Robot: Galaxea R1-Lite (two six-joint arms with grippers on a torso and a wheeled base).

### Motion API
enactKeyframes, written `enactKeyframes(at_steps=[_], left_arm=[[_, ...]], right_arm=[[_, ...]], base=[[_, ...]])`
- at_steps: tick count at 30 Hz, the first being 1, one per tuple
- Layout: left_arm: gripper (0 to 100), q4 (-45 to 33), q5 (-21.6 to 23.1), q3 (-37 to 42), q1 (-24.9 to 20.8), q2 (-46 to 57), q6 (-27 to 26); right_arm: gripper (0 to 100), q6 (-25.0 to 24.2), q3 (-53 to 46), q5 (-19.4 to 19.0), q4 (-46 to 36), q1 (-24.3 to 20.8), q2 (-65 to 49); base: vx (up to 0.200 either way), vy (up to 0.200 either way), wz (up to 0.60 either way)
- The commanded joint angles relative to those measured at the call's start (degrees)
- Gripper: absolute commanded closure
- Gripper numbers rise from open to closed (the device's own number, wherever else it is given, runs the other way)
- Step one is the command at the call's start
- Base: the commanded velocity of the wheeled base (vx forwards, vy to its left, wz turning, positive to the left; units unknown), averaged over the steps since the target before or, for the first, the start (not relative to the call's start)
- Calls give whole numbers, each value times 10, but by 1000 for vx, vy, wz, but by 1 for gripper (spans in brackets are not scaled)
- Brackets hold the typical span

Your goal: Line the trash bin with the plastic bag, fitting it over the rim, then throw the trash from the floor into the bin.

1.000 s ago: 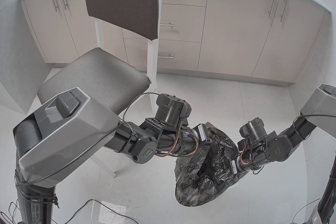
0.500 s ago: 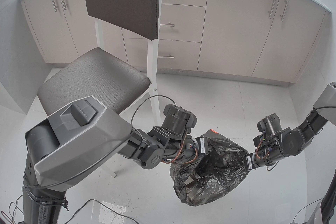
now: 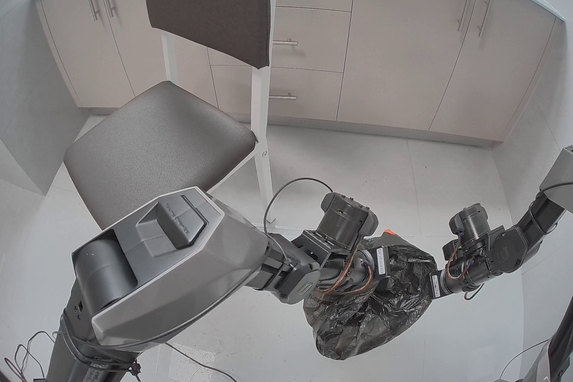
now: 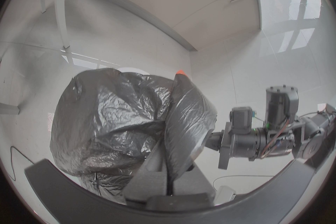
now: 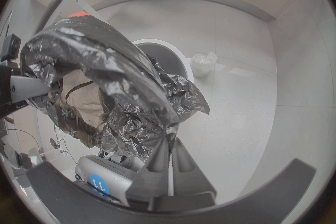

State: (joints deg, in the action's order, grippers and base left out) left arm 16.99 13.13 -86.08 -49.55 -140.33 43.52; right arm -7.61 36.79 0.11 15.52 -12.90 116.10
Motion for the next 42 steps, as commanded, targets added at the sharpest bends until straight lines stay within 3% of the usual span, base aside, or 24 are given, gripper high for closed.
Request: enactKeyframes(at_steps=[1, 6, 11, 16, 24, 28, 29, 42], left_arm=[[100, -50, -1, -68, 0, -43, -4], [100, -66, -2, -81, 10, -46, -22], [100, -65, -5, -88, 31, -45, -29], [100, -67, -5, -93, 60, -43, -34], [100, -67, -5, -87, 60, -39, -34], [100, -67, -5, -87, 58, -38, -33], [100, -67, -5, -87, 58, -38, -33], [100, -67, -5, -87, 60, -38, -31]], right_arm=[[100, 0, -1, 2, 3, 22, 10], [100, 0, 6, 3, 3, 49, 27], [100, 0, 36, 39, 3, 67, 65], [100, 0, 57, 37, 3, 67, 81], [100, 29, 3, -23, 8, 35, 33], [100, 62, -26, -27, 92, 35, 31], [0, 62, -30, -27, 101, 31, 32], [0, 58, -29, -27, 110, -17, 69]], base=[[0, 0, 0], [0, 0, 0], [0, 0, 0], [0, 0, 0], [0, 0, 0], [0, 0, 0], [0, 0, 0], [0, 0, 0]])
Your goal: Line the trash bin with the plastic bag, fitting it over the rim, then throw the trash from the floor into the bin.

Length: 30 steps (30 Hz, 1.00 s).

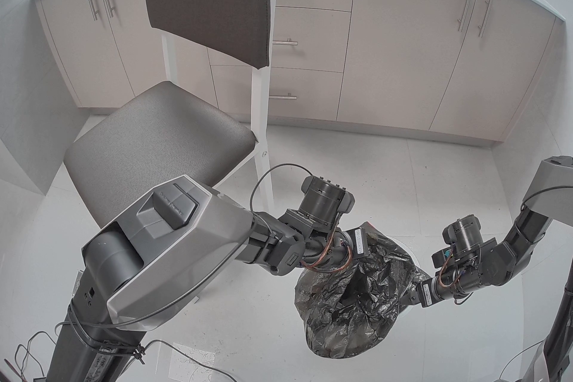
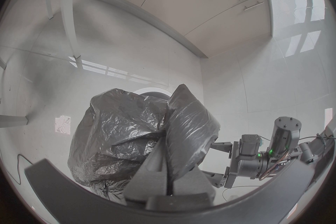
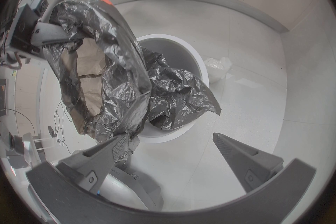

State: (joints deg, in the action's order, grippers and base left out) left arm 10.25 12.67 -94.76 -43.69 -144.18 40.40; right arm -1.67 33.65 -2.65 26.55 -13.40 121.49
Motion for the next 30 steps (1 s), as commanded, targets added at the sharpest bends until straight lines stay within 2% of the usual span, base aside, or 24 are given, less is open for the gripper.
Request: enactKeyframes(at_steps=[1, 13, 23, 30], left_arm=[[100, 0, 0, 0, 1, 0, 0], [100, 0, 0, 0, 1, -1, 2], [100, 0, 1, 0, 2, -1, 3], [100, 0, 0, -1, 3, -1, 3]], right_arm=[[0, -2, 5, 0, 0, -18, 16], [0, 1, -18, -18, 0, -55, -3], [0, -1, -12, -20, 0, -66, -1], [0, -4, -4, -36, 15, -80, 16]], base=[[0, 0, 0], [0, 0, 0], [0, 0, 0], [0, 0, 0]])
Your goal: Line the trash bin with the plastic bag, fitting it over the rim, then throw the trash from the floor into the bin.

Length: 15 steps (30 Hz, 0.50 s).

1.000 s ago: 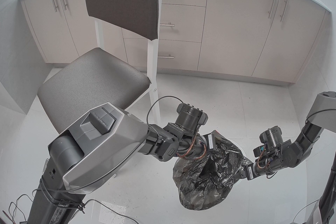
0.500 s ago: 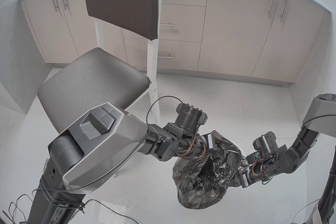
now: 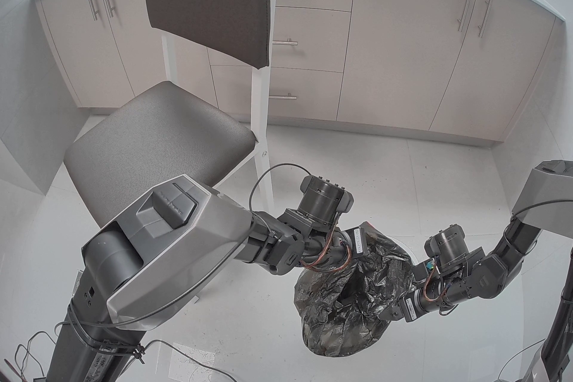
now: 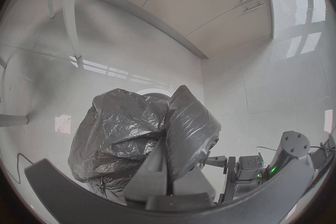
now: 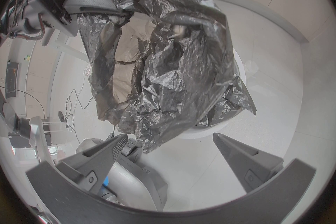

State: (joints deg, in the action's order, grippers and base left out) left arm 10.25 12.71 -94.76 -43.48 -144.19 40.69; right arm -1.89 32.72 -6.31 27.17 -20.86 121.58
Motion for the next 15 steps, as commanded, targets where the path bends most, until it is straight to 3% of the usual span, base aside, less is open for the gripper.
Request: enactKeyframes(at_steps=[1, 13, 14, 15], left_arm=[[100, 0, 0, -1, 1, 0, 0], [100, 0, 0, -1, 1, -2, 0], [100, 0, -1, -1, 1, -2, 0], [100, 0, -1, -1, 1, -2, 0]], right_arm=[[0, -3, 9, 3, 21, -5, 29], [0, -23, 7, 37, 162, -2, 96], [100, -23, 6, 37, 162, -1, 96], [100, -24, 3, 37, 162, -1, 94]], base=[[0, 0, 0], [0, 0, 0], [0, 0, 0], [0, 0, 0]])
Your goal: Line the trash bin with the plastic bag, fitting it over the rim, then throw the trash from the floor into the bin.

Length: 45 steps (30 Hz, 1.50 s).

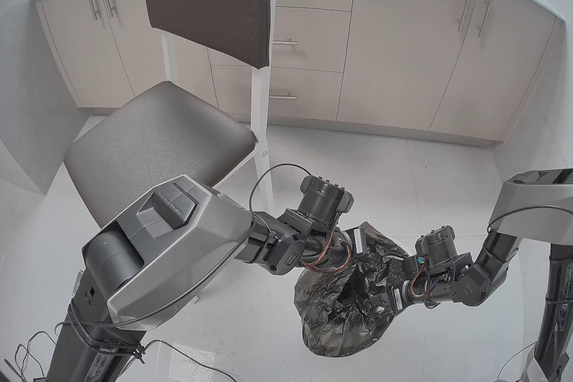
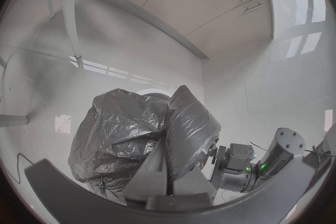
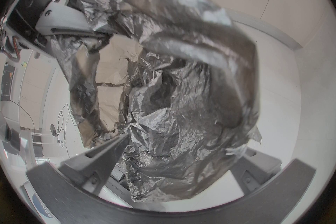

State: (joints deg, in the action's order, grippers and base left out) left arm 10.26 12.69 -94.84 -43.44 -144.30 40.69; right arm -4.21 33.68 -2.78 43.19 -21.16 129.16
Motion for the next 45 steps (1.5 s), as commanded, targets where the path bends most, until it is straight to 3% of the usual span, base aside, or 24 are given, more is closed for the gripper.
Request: enactKeyframes(at_steps=[1, 15, 28, 40, 45], left_arm=[[100, 0, 1, 1, 0, -1, 0], [100, -2, 0, 4, 0, 2, 0], [100, 1, -17, 0, 3, -9, -8], [100, 0, -65, -39, 22, -63, -90], [100, -1, -78, -32, 8, -56, -92]], right_arm=[[100, -1, -8, 1, 3, 2, 16], [100, 1, -30, 3, 7, 31, -20], [100, 5, -79, 5, 20, 118, -15], [100, 17, -45, 5, 50, 155, 34], [100, 18, -32, 5, 50, 168, 34]], base=[[0, 0, 0], [0, 0, 0], [0, 0, 0], [0, 0, 0], [0, 0, 0]])
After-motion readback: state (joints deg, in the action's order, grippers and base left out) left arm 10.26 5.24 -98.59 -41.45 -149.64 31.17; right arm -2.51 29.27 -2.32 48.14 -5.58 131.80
